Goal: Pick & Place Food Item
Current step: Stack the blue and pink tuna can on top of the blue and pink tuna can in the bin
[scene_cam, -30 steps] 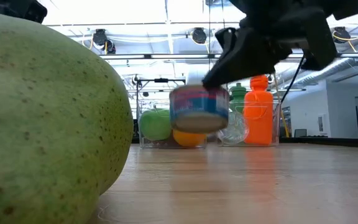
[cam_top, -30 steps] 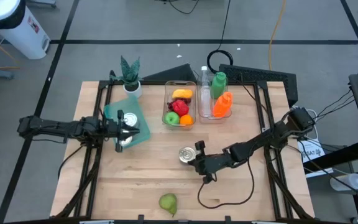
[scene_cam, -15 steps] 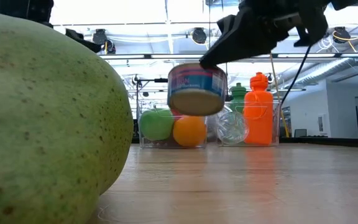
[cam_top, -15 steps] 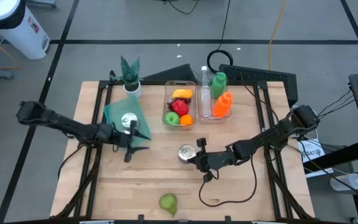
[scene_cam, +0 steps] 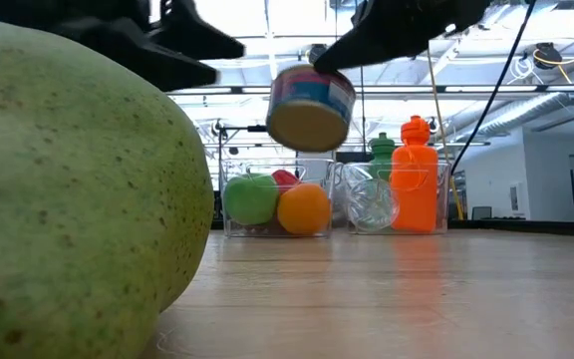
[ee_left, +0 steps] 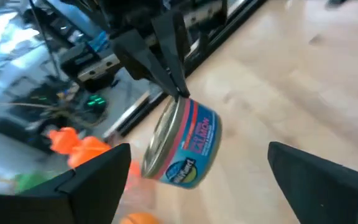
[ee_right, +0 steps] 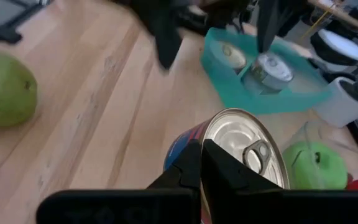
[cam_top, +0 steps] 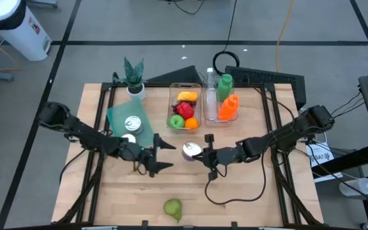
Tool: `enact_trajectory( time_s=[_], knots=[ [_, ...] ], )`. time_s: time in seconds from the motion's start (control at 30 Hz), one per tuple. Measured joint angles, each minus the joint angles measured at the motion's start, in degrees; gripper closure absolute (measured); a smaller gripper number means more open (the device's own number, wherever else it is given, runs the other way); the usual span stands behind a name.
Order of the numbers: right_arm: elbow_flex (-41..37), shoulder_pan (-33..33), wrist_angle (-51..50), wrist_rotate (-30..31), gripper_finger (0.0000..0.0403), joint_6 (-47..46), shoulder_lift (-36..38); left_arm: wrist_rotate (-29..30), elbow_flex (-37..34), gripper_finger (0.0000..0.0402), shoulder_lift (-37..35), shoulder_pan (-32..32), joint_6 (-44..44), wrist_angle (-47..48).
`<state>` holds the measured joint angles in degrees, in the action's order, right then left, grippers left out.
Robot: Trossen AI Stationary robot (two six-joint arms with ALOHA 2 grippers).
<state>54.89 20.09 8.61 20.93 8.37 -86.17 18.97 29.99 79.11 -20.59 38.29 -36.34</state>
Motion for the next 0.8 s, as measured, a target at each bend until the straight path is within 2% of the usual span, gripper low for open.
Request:
enact_trajectory(
  time_s=[0.23, 0.37, 0.7, 0.8],
  knots=[
    [0.0, -1.5, 0.3, -0.2, 0.0403, -0.1, 1.4, 13.7, 8.6, 0.0002, 8.2, -1.0, 2.6, 2.9],
    [0.0, -2.3, 1.7, -0.7, 0.0403, 0.1, 1.5, 14.2, 10.9, 0.0004, 10.7, -0.5, 4.2, 4.0],
    [0.0, -3.5, 5.3, -7.6, 0.0403, 0.0, 1.4, 14.4, 11.1, 0.0003, 12.8, 1.8, 6.6, 1.7],
    [0.0, -3.6, 5.3, -7.8, 0.0403, -0.1, 1.4, 14.5, 11.1, 0.0006, 12.8, 2.3, 6.3, 0.7]
  ],
)
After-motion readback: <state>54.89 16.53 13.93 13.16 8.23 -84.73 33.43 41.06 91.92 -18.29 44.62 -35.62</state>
